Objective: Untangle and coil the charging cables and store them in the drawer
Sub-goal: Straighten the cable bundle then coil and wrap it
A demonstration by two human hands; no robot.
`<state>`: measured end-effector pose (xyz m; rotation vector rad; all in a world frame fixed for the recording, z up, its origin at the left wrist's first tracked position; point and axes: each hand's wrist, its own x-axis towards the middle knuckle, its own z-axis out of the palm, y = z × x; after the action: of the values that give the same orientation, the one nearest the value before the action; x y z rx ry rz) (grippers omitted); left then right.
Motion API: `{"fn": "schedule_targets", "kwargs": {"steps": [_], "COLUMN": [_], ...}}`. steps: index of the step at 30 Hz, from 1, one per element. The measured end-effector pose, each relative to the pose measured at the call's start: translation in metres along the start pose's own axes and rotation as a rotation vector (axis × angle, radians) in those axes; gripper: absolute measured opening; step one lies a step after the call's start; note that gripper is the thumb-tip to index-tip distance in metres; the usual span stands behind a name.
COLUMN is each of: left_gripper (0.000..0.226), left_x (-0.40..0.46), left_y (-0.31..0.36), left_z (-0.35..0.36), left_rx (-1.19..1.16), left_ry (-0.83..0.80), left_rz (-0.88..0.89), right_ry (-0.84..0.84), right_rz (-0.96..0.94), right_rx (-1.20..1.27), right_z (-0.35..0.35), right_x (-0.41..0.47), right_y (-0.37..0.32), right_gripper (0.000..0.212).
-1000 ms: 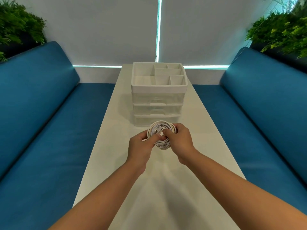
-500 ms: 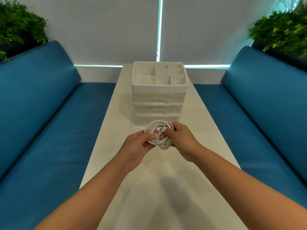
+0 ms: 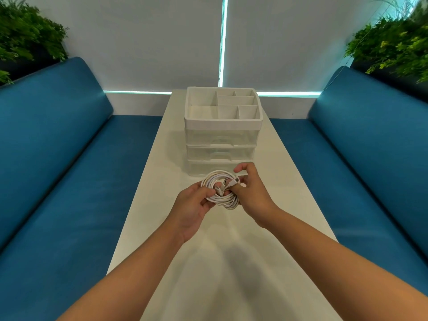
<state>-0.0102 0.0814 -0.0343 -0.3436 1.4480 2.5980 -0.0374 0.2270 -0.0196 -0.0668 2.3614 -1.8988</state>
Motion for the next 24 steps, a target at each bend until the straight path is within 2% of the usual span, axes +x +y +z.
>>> {"fn": "schedule_targets", "kwargs": {"steps": [3, 8, 14, 18, 21, 24], "left_gripper": [0.023, 0.024, 0.025, 0.023, 0.023, 0.020], "left_x": [0.000, 0.002, 0.006, 0.009, 0.012, 0.012], "left_y": [-0.004, -0.005, 0.002, 0.006, 0.008, 0.009], "left_z": [-0.002, -0.002, -0.010, -0.017, -0.020, -0.019], "left_rx": [-0.019, 0.017, 0.237, 0.346, 0.435, 0.489], "left_ry": [0.016, 0.011, 0.007, -0.005, 0.003, -0.025], "left_rz": [0.000, 0.029, 0.044, 0.002, -0.024, -0.062], "right_ry": [-0.026, 0.002, -0.070, -0.115, -0.191, -0.326], "right_rz": [0.006, -0.042, -0.109, -0.235, -0.297, -0.195], "right_rx": [-0.011, -0.085, -0.256, -0.373, -0.366, -0.383], "right_z": [0.001, 0.007, 0.000, -0.007, -0.010, -0.007], "right_x": [0.001, -0.006, -0.006, -0.005, -0.004, -0.003], "right_y": [0.002, 0.004, 0.007, 0.010, 0.006, 0.001], "right_gripper": [0.013, 0.016, 0.014, 0.019, 0.026, 0.011]}}
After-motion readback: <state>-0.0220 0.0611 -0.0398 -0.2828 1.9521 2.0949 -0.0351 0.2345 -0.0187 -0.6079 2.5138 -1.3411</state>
